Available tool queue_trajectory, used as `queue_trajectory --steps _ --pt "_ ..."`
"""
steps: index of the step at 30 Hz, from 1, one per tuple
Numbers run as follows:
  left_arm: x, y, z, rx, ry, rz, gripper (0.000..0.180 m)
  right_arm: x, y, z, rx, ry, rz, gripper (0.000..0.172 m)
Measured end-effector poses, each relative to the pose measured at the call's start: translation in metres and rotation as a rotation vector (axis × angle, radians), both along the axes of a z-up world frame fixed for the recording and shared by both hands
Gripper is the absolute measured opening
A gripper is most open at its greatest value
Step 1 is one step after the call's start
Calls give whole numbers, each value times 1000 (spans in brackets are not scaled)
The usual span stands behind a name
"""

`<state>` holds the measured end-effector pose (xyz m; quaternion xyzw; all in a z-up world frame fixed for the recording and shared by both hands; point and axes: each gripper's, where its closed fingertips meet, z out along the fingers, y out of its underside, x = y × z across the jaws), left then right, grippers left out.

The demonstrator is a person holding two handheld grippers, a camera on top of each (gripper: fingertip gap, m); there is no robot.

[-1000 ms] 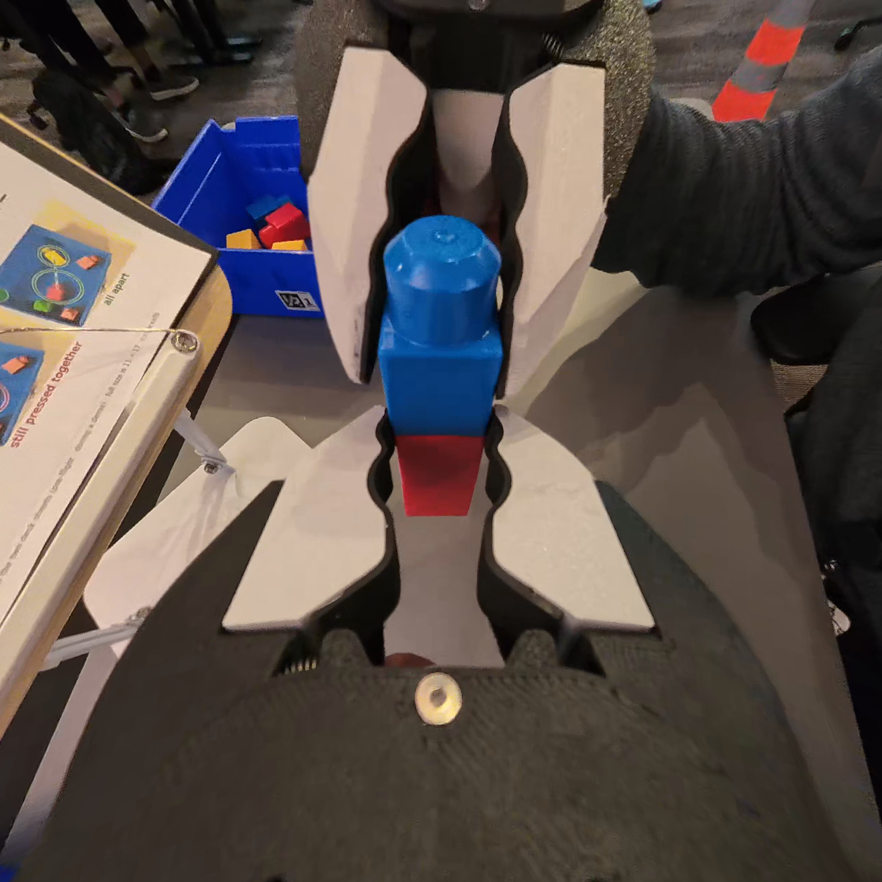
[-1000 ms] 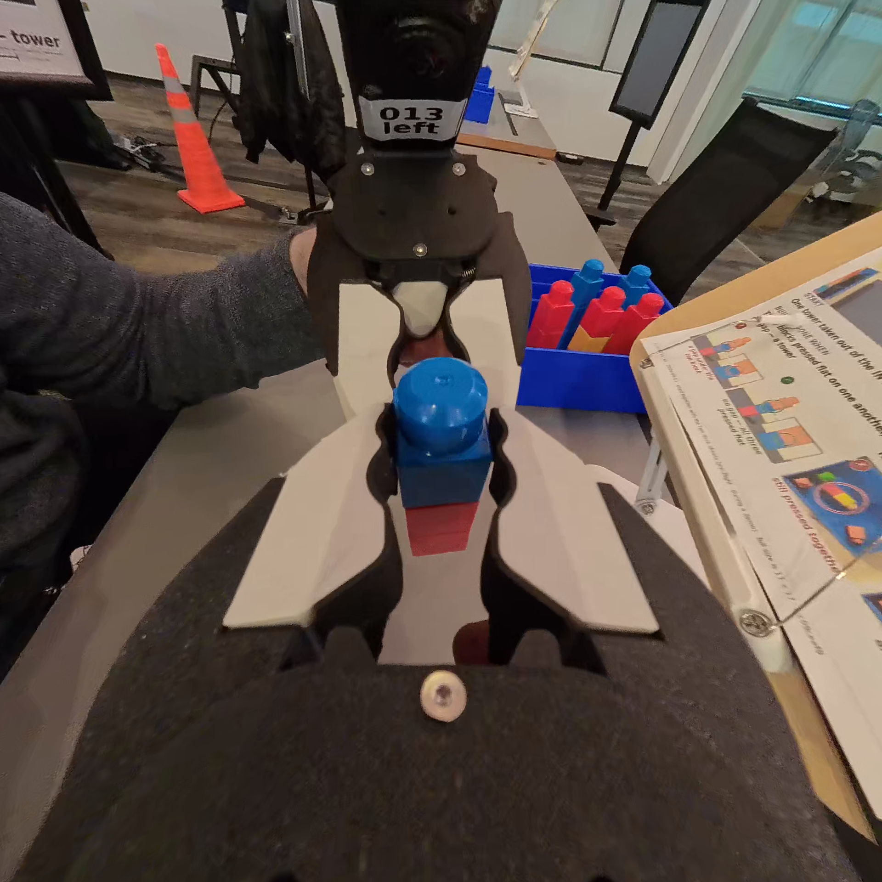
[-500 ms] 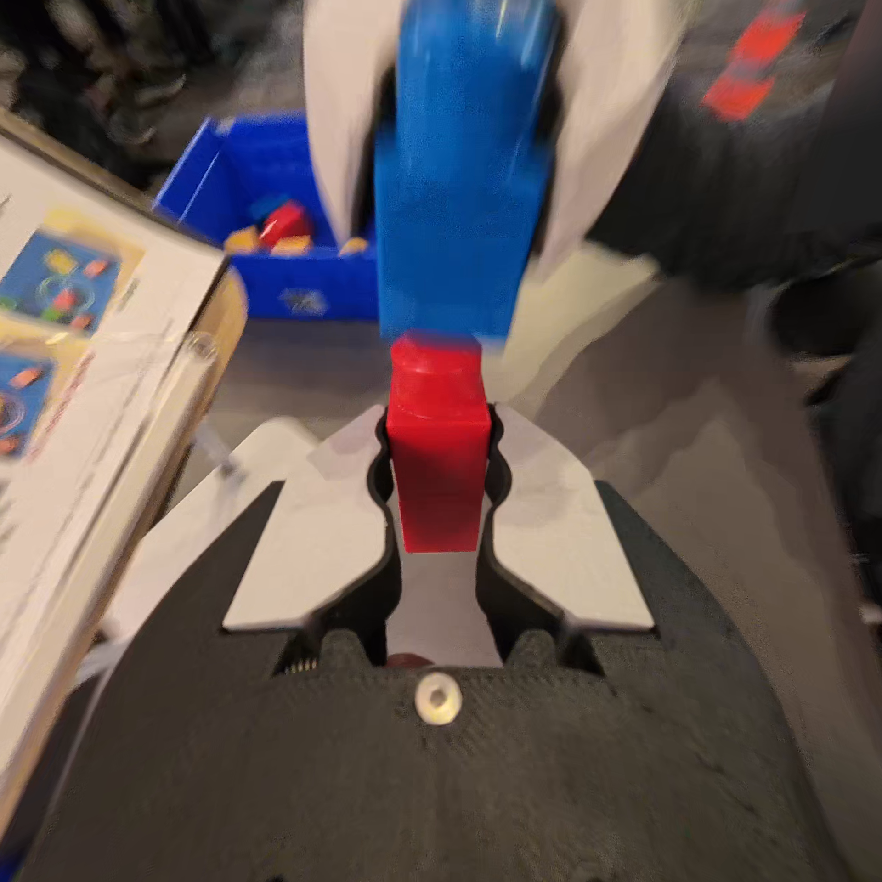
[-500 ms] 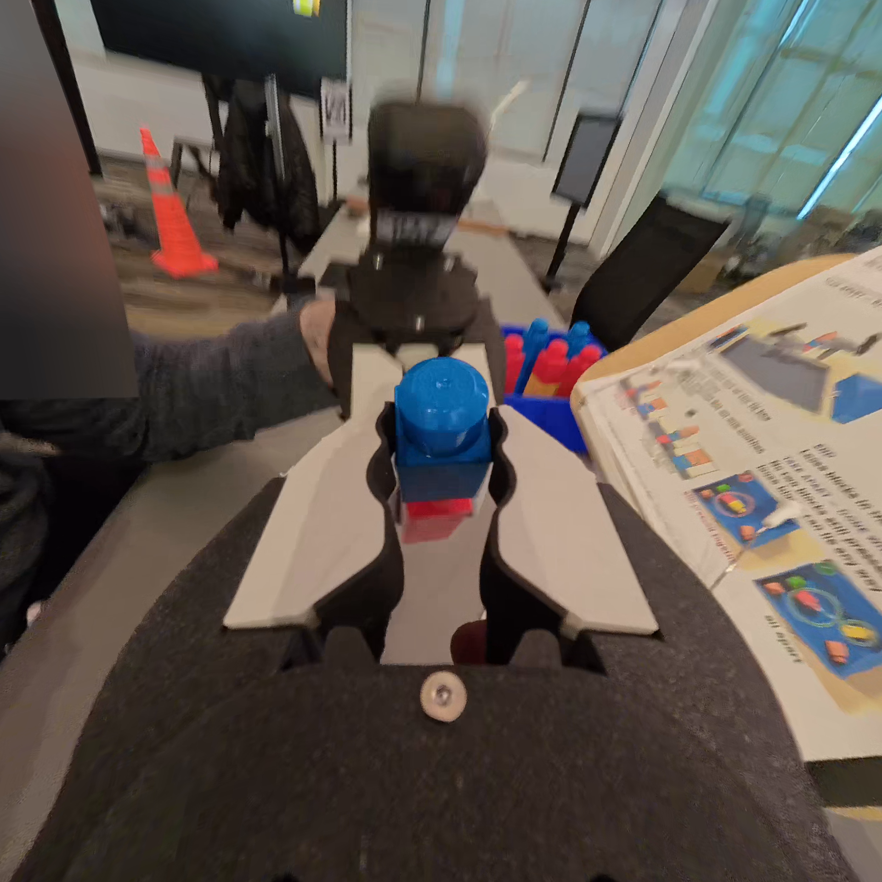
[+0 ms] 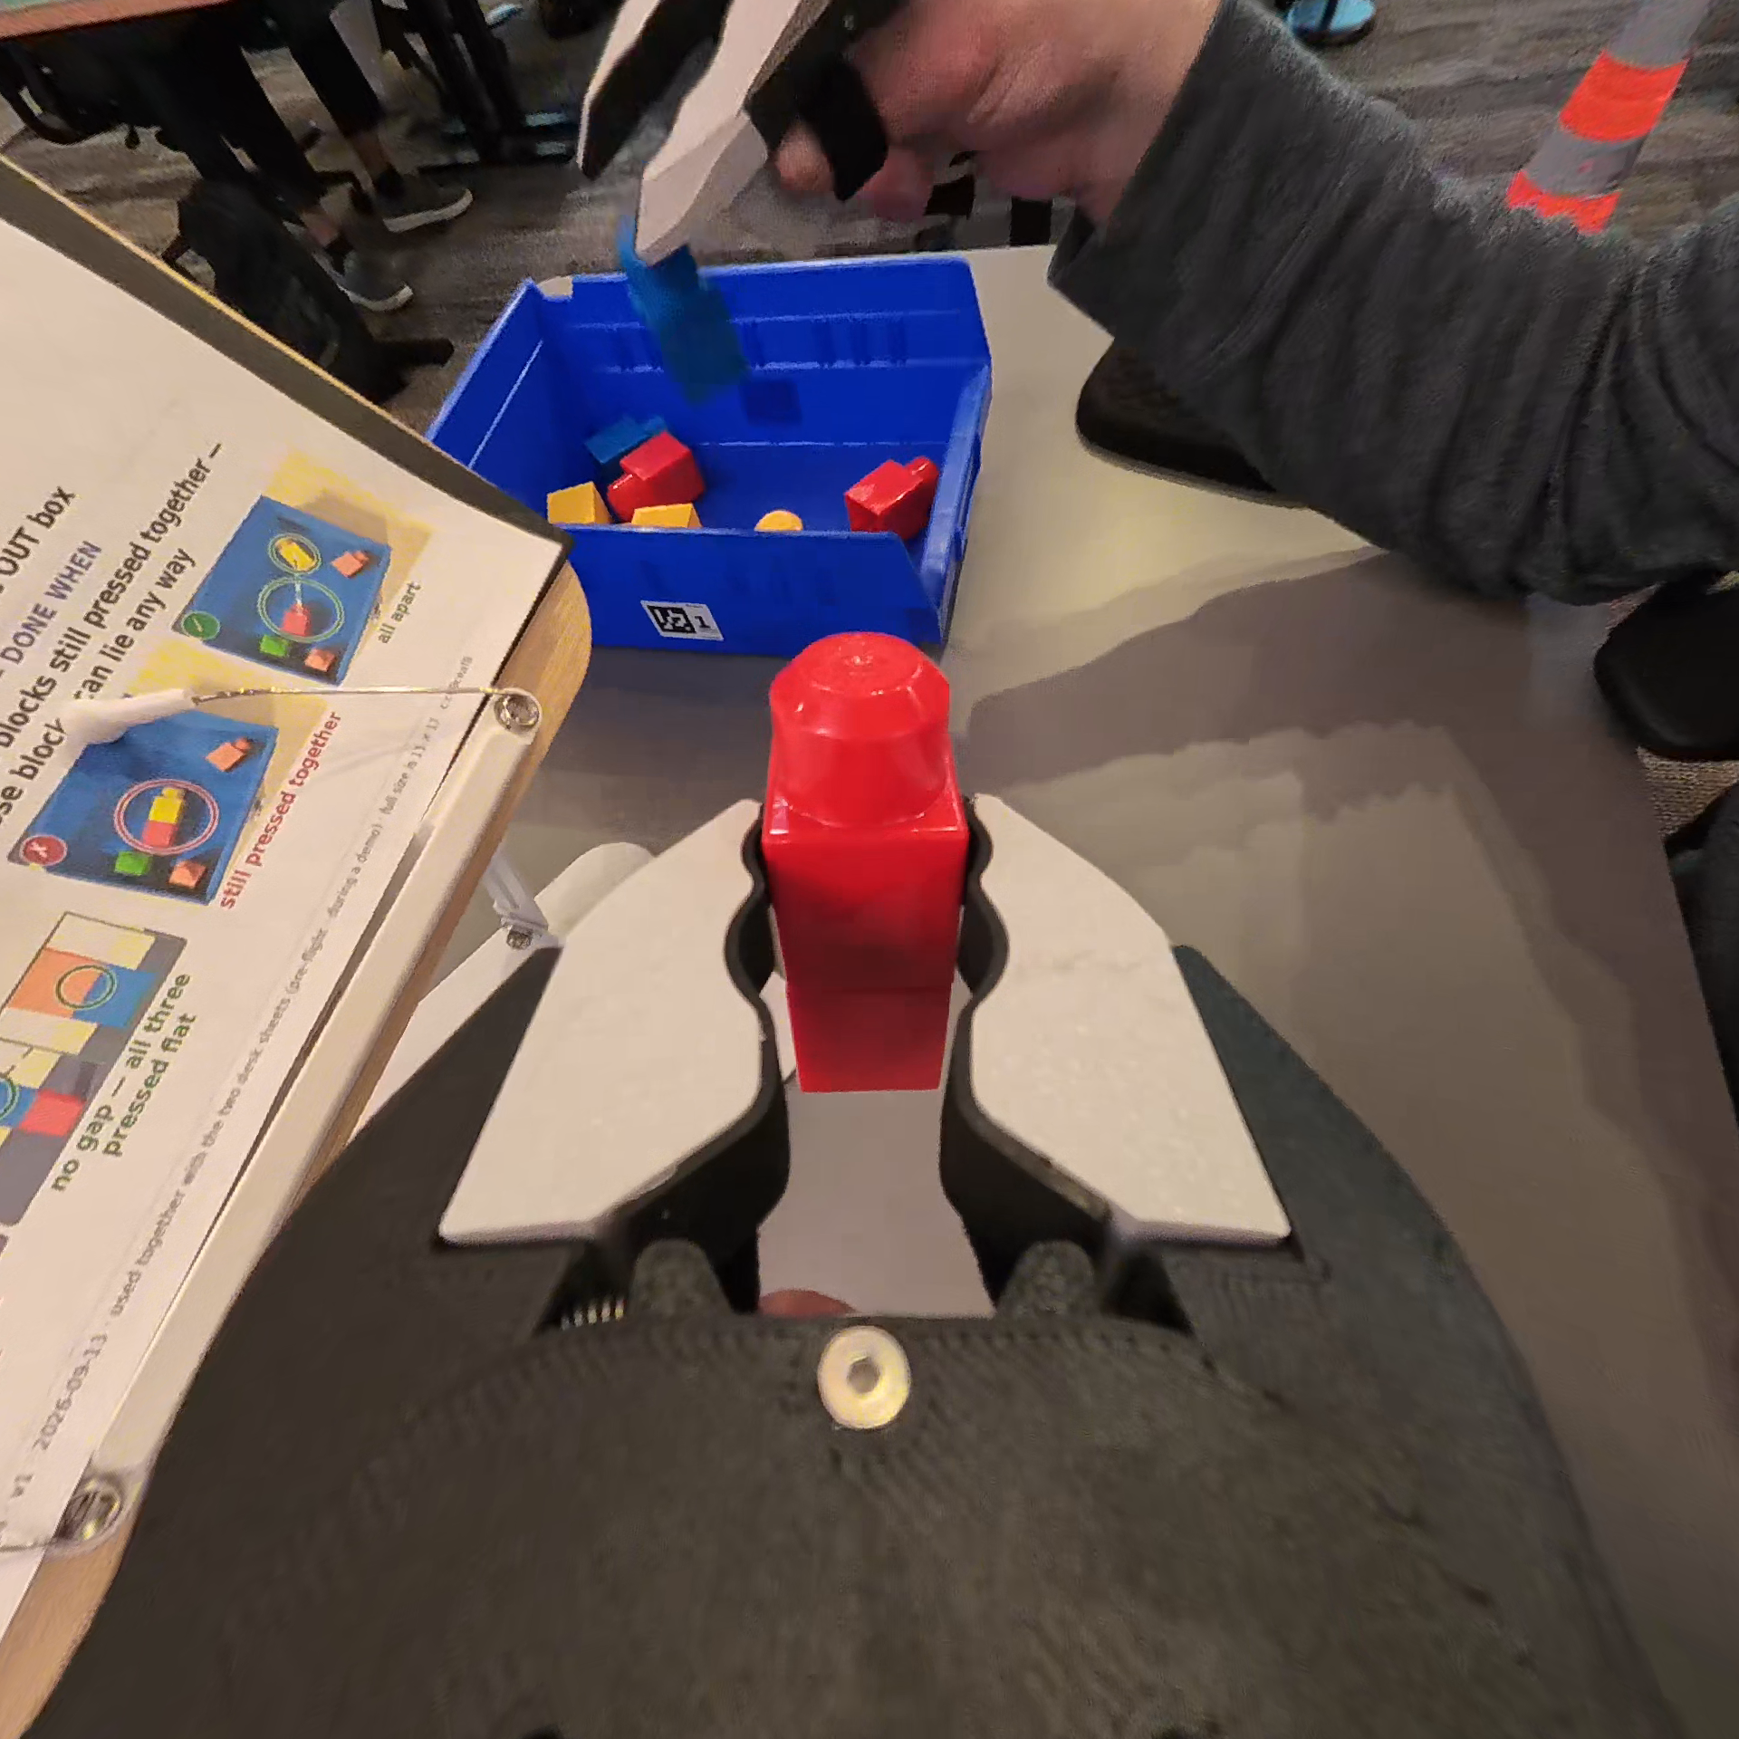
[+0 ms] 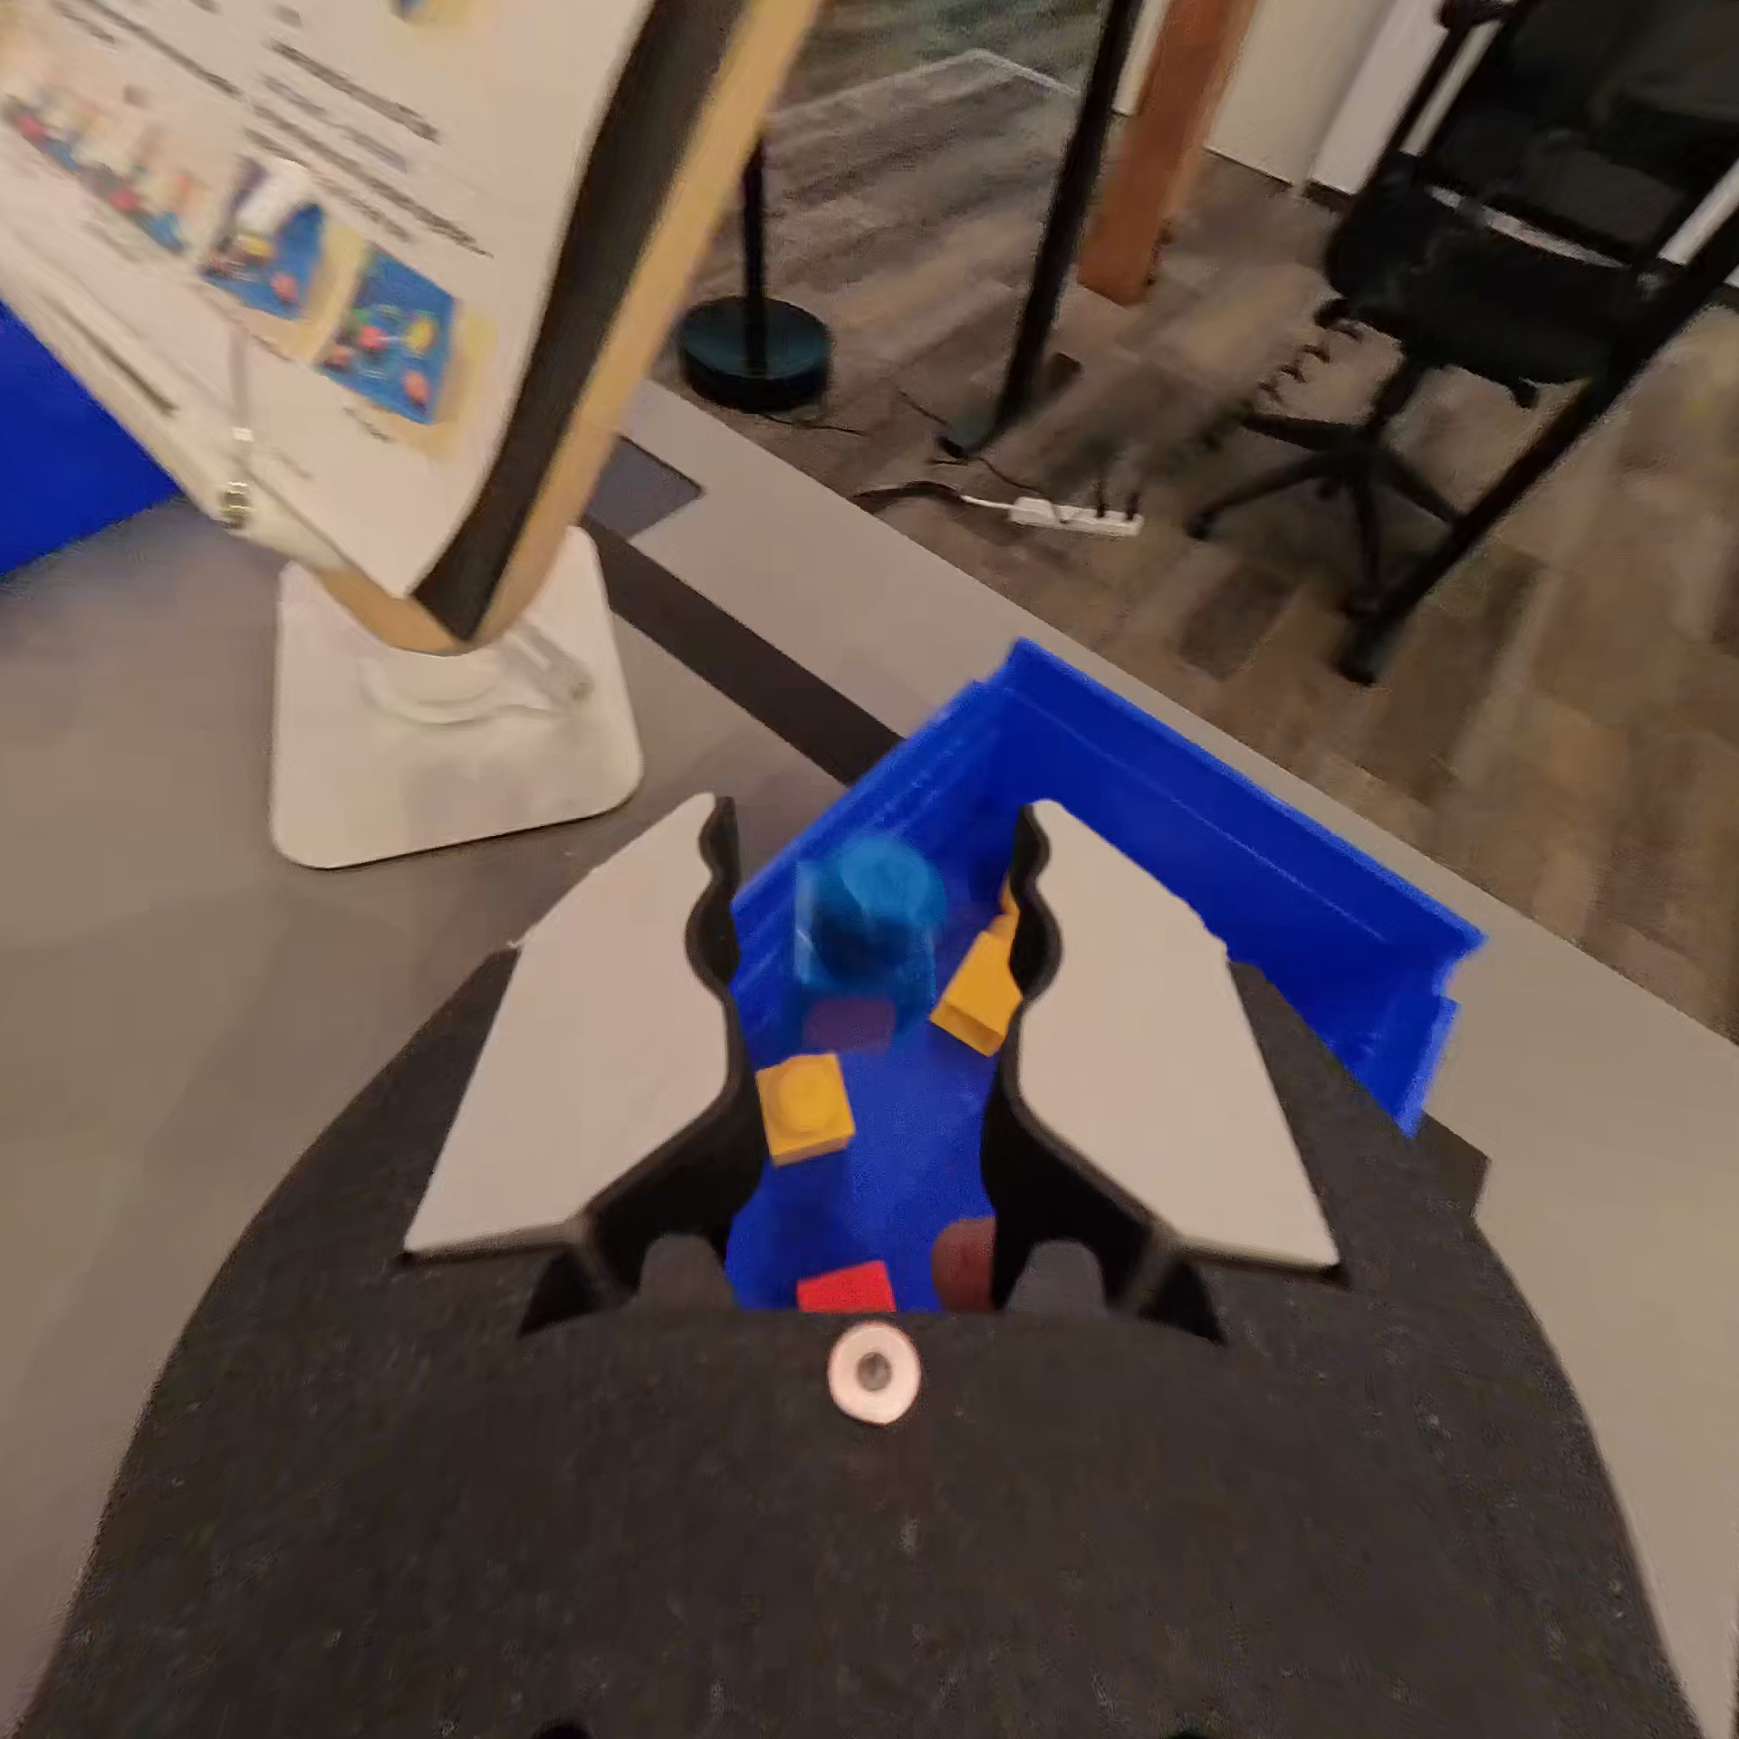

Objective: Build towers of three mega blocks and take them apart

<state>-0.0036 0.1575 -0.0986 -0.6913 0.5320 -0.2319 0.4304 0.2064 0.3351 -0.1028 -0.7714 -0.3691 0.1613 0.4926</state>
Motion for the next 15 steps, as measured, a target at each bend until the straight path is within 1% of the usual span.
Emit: queue_trajectory --steps 2,3,4,6,7,9,11,12,14,15 --pt "4 1 1 -4 -13 -1 36 -11 -13 23 68 46 54 55" --pt "6 1 1 -3 -19 -1 36 -25 -25 37 111 76 107 53" --pt "8 1 1 -8 -20 -2 36 -38 -37 46 138 71 148 53" --pt "12 3 -1 -13 -21 0 36 -68 -65 49 168 -2 256 54" --pt "15 2 0 -14 -29 -8 36 -91 -86 52 182 11 363 51" --pt "23 0 1 -10 -44 -23 36 -136 -133 58 168 97 596 46" --pt "29 -5 2 5 -41 -40 36 -170 -168 52 129 124 759 49" --pt "31 -7 3 8 -38 -42 36 -181 -179 47 116 125 813 50" --pt "36 -11 4 10 -38 -60 36 -194 -191 40 86 140 873 48" --pt "37 -13 5 14 -42 -66 36 -197 -195 39 70 159 897 39"
